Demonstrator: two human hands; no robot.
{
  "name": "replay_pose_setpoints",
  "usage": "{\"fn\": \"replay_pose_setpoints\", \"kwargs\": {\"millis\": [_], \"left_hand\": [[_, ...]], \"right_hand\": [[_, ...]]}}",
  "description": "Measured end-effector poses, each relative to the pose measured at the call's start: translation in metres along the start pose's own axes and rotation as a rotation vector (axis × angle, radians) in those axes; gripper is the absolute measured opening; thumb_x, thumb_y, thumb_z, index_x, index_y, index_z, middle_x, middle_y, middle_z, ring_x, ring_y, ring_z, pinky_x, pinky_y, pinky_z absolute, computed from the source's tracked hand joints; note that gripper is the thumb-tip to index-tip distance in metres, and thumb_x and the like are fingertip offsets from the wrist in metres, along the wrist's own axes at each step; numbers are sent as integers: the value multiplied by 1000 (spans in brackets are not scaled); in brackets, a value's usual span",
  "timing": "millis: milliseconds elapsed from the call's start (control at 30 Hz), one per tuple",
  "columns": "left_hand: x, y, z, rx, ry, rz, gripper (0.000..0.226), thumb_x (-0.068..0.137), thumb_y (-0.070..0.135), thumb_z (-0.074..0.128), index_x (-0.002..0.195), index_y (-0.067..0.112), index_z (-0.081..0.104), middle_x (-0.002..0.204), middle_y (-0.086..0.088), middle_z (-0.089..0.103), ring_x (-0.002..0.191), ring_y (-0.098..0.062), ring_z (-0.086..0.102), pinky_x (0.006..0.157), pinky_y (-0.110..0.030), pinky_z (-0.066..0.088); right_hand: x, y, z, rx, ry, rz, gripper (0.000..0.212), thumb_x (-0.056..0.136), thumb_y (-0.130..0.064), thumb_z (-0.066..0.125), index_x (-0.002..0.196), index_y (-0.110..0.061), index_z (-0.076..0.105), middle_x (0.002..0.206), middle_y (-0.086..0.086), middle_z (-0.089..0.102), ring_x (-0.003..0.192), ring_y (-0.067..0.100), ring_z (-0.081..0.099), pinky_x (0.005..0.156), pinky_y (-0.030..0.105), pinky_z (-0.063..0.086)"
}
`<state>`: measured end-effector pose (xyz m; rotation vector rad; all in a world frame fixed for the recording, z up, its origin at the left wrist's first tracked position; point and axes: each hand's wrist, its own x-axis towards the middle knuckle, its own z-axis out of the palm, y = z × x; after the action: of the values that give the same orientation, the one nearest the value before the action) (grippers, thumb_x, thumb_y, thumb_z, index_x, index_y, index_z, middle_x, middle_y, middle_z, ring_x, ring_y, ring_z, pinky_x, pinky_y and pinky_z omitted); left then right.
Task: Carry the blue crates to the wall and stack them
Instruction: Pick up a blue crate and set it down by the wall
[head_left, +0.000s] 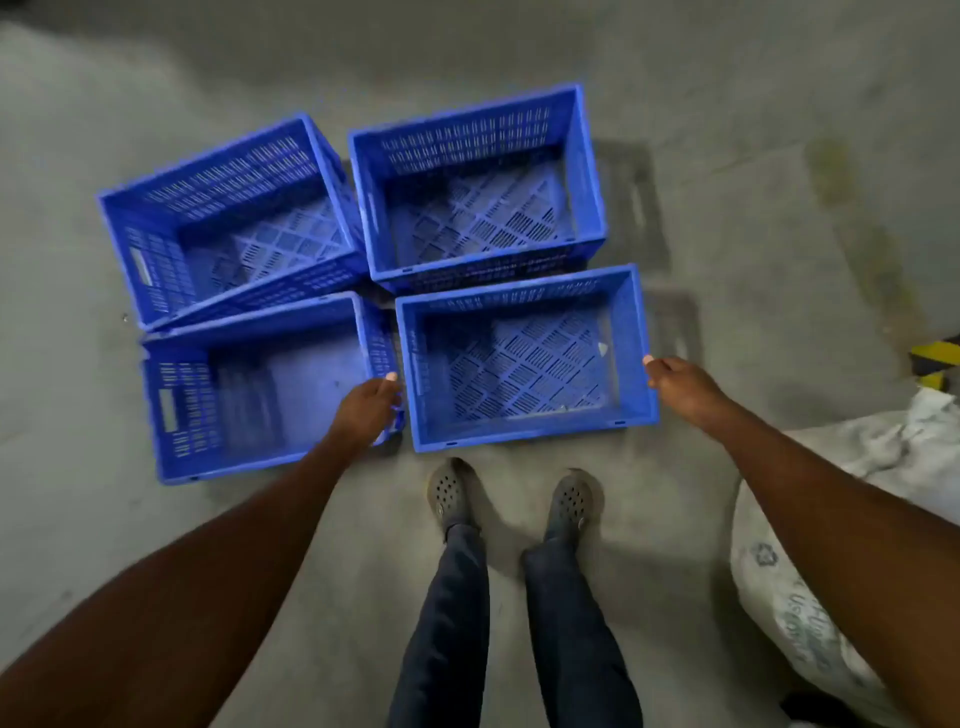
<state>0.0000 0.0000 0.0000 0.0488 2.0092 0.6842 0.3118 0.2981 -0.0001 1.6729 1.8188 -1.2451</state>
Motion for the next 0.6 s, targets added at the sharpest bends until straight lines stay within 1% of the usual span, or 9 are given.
{"fn": "replay_pose_setpoints", "kwargs": {"millis": [100,133,167,267,367,467,533,567,600], "left_hand": [[77,-41,23,40,32,-46,60,81,78,45,84,20,61,87,-10,60,81,-24,53,77,-38,39],[94,-45,31,64,50,-81,64,80,81,42,84,19,58,87,-10,58,82,-23,51,77,-38,37],[107,-45,39,111,68,-70,60,88,74,39,85,16,56,88,-11,57,84,-24,51,76,-37,37],[141,-48,56,199,149,-40,47,103,50,33,89,9,50,89,-16,54,89,-32,57,72,-35,36],[184,-62,71,178,180,-69,57,104,47,29,112,-2,58,114,-24,61,110,-37,59,77,-32,36],[206,-68,82,100,197,-195,72,101,58,24,134,1,53,132,-21,57,120,-38,55,96,-37,43],[220,-75,86,-67,207,-254,82,96,68,23,126,2,60,117,-20,63,102,-35,63,96,-46,49],[224,-78,88,-191,187,-271,83,95,71,23,114,1,63,101,-19,65,85,-32,64,87,-46,53],[227,-80,89,-300,162,-281,79,94,72,23,99,3,63,87,-16,63,71,-28,60,75,-43,54]], "right_hand": [[58,15,26,-31,19,32,40,100,-41,40,82,-9,56,92,17,59,86,30,56,74,32,36],[78,22,35,-48,10,78,41,100,-42,40,78,-11,53,91,17,57,85,30,55,72,32,34],[98,28,44,-58,26,97,41,99,-44,40,80,-10,54,93,19,57,87,32,56,73,32,35],[151,50,63,-61,174,162,54,96,-48,44,111,2,58,115,26,61,107,41,58,85,38,42],[189,61,71,-42,260,196,62,95,-51,43,120,5,55,125,31,56,114,44,54,92,42,42],[215,63,72,47,245,194,62,100,-49,34,116,5,59,123,32,58,113,44,54,91,40,41],[224,61,70,118,270,220,63,101,-48,29,117,5,60,121,30,59,113,42,55,91,40,40],[227,60,70,168,275,218,64,101,-50,28,115,2,62,117,28,62,107,37,61,90,41,42],[230,61,72,265,246,214,63,100,-54,28,107,-4,65,103,22,68,91,30,68,84,42,44]]}}
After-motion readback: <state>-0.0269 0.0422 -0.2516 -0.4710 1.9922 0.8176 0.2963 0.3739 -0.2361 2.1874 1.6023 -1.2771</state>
